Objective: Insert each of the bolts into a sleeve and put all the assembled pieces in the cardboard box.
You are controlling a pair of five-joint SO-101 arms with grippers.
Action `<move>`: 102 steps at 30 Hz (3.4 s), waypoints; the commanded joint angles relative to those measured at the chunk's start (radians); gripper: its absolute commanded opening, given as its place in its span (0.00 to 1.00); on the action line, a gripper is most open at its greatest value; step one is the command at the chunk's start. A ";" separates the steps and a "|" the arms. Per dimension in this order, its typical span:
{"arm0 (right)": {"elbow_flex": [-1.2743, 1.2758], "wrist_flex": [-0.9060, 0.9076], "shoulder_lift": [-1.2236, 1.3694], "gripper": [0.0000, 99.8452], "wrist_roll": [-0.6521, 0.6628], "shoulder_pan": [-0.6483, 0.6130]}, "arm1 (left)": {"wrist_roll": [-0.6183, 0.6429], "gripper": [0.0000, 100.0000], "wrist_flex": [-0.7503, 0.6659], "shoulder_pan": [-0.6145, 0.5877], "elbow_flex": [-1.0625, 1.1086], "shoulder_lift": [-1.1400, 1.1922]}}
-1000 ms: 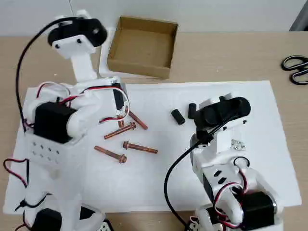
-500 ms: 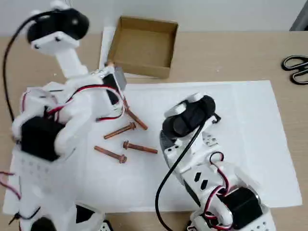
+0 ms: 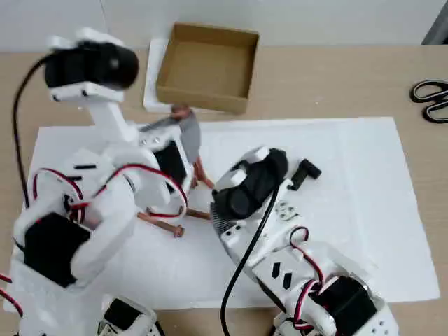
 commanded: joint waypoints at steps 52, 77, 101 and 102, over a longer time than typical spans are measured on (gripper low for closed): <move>-0.008 -0.056 -0.007 0.00 -0.011 -0.045 | 0.003 0.00 -0.298 0.043 0.375 -0.236; -0.052 -0.058 -0.007 0.00 -0.008 0.002 | 0.003 0.00 -0.299 0.043 0.427 -0.236; -0.052 -0.067 0.001 0.00 -0.006 0.008 | 0.005 0.00 -0.132 0.052 0.426 -0.236; -0.052 -0.067 0.001 0.00 -0.006 0.010 | 0.005 0.00 -0.132 0.052 0.426 -0.236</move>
